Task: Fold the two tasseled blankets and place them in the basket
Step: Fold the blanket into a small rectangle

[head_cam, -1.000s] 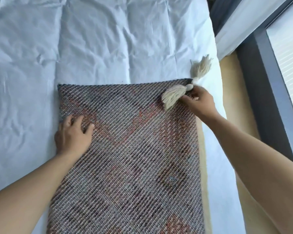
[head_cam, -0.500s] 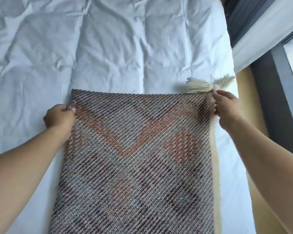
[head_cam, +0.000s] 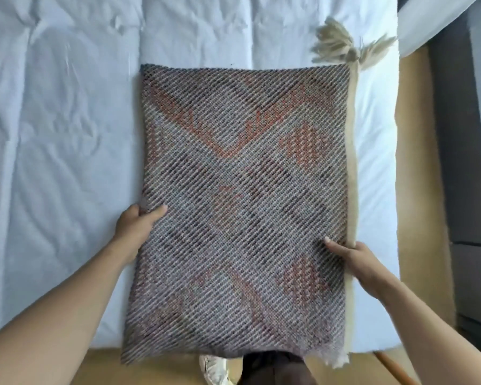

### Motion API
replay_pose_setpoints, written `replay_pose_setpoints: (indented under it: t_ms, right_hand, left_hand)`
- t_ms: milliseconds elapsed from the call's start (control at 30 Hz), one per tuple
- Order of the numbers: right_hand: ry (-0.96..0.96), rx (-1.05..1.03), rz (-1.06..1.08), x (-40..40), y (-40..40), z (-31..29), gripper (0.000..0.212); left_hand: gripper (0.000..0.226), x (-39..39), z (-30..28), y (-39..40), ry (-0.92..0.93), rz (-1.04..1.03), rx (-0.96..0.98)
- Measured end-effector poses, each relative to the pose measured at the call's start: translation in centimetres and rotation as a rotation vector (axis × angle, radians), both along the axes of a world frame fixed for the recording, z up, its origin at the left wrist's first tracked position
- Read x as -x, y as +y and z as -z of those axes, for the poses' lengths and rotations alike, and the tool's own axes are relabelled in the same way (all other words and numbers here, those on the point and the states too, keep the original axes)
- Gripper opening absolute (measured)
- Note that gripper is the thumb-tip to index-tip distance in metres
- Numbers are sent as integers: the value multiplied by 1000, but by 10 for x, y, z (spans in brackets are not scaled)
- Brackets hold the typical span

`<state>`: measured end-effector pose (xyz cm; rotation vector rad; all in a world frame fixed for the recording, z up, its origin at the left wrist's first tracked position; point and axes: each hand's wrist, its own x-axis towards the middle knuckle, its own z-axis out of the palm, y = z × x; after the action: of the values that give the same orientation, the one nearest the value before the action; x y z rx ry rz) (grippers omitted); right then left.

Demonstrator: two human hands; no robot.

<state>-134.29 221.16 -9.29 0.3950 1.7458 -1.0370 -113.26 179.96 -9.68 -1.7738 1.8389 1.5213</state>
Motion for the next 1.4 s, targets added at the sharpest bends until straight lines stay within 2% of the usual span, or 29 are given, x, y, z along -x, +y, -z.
replay_pose_setpoints:
  t_ms: [33,100,133,233,267,333,433,533,667,800,967,1100,1167,1200,1300,1333,1367,1400]
  right_hand:
    - [-20,-2,-18,-27,12,-3,102]
    - [-37,-29,-27,-76,35,-7,96]
    - [-35,-54,-20,-98,44,-7,84]
    - [1,-131,-29,-160,71,-6,30]
    - [28,-173,-57,-178,80,-5,20]
    - [69,-258,-104,-211,98,-8,26]
    - [138,-330,-170,-237,109,-31,27]
    - [240,-318,-104,-231,104,-68,30]
    - [390,-173,116,-179,73,-132,15]
    - [505,-32,175,-99,25,-197,11]
    - [425,143,370,19,-42,-242,5]
    - [289,121,321,117,-93,-234,21]
    - [217,133,317,167,-122,-221,12]
    - [205,166,338,193,-134,-210,16]
    - [196,363,518,258,-153,-170,59]
    - [159,402,516,270,-156,-154,62]
    - [139,374,466,274,-157,-137,63]
    - [170,261,382,270,-155,-116,69]
  left_hand:
    - [34,-29,-2,15,-24,10,-13]
    - [23,-84,-2,45,-81,13,-38]
    - [23,-109,-2,59,-105,14,-47]
    - [25,-177,-4,96,-137,-23,-77]
    - [28,-196,-4,105,-144,-33,-82]
    - [32,-226,-12,119,-176,-46,-112]
    - [22,-249,-32,122,-174,-81,-202]
    - [14,-243,-64,103,-119,-39,-155]
    - [9,-190,-126,69,36,-23,-62]
    - [6,-112,-192,35,230,-72,-10]
    - [12,6,-234,-16,410,-193,9]
    - [14,96,-225,-64,391,-311,-72]
    - [11,143,-202,-89,372,-328,-94]
    - [8,164,-191,-99,379,-332,-97]
    - [12,215,-153,-119,452,-320,-69]
    - [17,223,-137,-121,444,-295,-52]
    - [19,224,-118,-120,387,-242,-2]
    - [20,218,-96,-117,264,-144,90]
